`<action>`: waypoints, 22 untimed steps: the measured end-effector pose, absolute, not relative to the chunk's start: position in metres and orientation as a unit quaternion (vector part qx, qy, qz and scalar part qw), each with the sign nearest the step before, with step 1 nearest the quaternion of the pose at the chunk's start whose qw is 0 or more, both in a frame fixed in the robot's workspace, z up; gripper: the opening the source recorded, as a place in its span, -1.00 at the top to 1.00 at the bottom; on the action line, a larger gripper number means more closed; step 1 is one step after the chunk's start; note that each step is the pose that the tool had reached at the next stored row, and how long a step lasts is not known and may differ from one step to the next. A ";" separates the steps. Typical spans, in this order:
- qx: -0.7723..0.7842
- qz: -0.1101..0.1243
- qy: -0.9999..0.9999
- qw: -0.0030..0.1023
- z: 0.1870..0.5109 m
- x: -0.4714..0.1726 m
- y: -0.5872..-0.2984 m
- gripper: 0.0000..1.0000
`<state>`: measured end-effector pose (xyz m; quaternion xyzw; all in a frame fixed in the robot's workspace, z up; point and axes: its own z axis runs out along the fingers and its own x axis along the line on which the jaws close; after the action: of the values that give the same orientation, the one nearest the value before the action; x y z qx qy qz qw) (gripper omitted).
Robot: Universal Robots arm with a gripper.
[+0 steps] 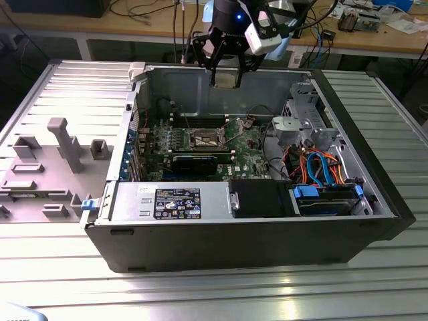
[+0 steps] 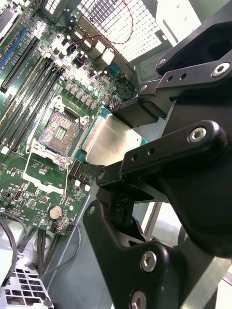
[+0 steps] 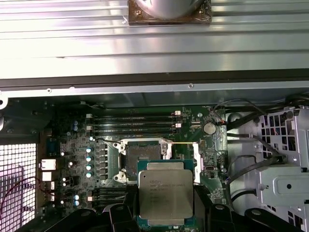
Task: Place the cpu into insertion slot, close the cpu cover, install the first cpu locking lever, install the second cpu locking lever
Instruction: 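Place the cpu into insertion slot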
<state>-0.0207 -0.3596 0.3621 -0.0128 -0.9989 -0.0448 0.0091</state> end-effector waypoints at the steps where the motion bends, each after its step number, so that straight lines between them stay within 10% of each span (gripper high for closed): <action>1: -0.013 -0.045 -0.999 0.009 0.362 -0.021 -0.360 -0.09; 22: -0.013 -0.045 -0.999 0.009 0.358 -0.021 -0.360 -0.09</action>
<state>-0.0207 -0.3596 0.3575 -0.0128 -0.9989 -0.0448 0.0091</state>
